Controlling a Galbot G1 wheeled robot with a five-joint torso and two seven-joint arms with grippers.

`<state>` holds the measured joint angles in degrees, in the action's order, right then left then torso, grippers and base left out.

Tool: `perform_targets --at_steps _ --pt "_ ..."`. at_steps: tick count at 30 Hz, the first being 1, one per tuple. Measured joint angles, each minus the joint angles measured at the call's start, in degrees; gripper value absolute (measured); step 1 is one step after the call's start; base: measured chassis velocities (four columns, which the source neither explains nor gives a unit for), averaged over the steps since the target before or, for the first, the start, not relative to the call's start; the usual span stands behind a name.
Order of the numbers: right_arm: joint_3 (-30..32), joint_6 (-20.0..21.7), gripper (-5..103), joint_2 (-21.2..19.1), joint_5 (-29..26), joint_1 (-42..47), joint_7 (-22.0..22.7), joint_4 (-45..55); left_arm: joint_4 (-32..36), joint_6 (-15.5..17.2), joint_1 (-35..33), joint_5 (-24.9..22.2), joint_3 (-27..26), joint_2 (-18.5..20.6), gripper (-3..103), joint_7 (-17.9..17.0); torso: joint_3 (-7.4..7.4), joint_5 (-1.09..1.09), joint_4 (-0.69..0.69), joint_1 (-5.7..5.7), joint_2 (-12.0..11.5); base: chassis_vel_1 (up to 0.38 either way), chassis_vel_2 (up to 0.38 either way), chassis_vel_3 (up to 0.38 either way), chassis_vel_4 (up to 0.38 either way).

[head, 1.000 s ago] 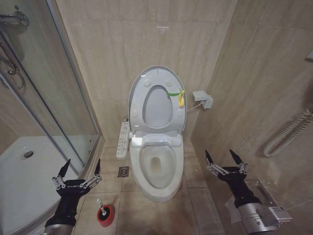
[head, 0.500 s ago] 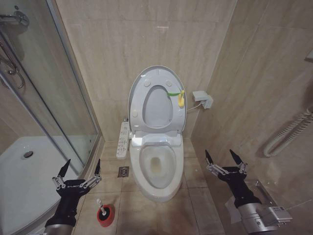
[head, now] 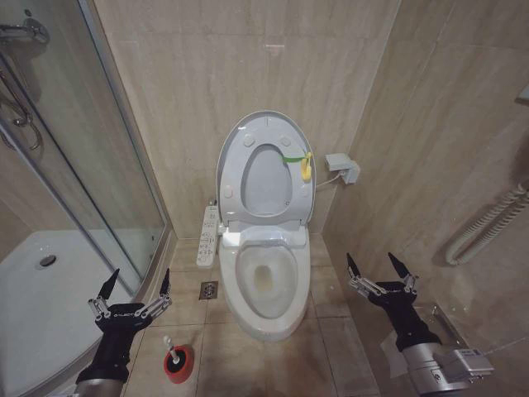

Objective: Open the toilet lid, clean the toilet bowl with a toilet brush, close the toilet lid, and flush.

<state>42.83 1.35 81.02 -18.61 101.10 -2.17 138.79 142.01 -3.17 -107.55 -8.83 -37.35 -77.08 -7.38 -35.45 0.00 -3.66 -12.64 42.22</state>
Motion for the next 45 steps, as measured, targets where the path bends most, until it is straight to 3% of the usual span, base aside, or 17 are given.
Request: perform_targets --at_steps 32,35,41,42,44,45 --pt "-0.1 0.5 100 0.1 0.0 -0.2 0.0 0.0 0.0 0.0 0.0 0.0 0.0 0.0 100 0.0 0.0 0.0 0.0 0.0 0.0 0.0 0.0 0.0 0.0" --pt "-0.8 2.7 100 0.3 0.5 -1.1 0.2 -0.1 0.0 0.0 0.0 0.0 0.0 0.0 100 0.0 0.0 0.0 0.0 0.0 0.0 0.0 0.0 0.0 0.0" --pt "-3.9 13.1 100 1.6 3.1 -5.2 1.4 -0.9 0.0 0.0 0.0 0.0 0.0 0.0 100 0.0 0.0 0.0 0.0 0.0 0.0 0.0 0.0 0.0 0.0" --pt "-3.9 13.1 100 1.6 3.1 -5.2 1.4 -0.9 0.0 0.0 0.0 0.0 0.0 0.0 100 0.0 0.0 0.0 0.0 0.0 0.0 0.0 0.0 0.0 0.0" --pt "-5.3 18.1 100 2.3 4.4 -7.2 2.0 -1.4 0.0 0.0 0.0 0.0 0.0 0.0 100 0.0 0.0 0.0 0.0 0.0 0.0 0.0 0.0 0.0 0.0" --pt "-5.3 18.1 100 2.3 4.4 -7.2 2.0 -1.4 0.0 0.0 0.0 0.0 0.0 0.0 100 0.0 0.0 0.0 0.0 0.0 0.0 0.0 0.0 0.0 0.0"
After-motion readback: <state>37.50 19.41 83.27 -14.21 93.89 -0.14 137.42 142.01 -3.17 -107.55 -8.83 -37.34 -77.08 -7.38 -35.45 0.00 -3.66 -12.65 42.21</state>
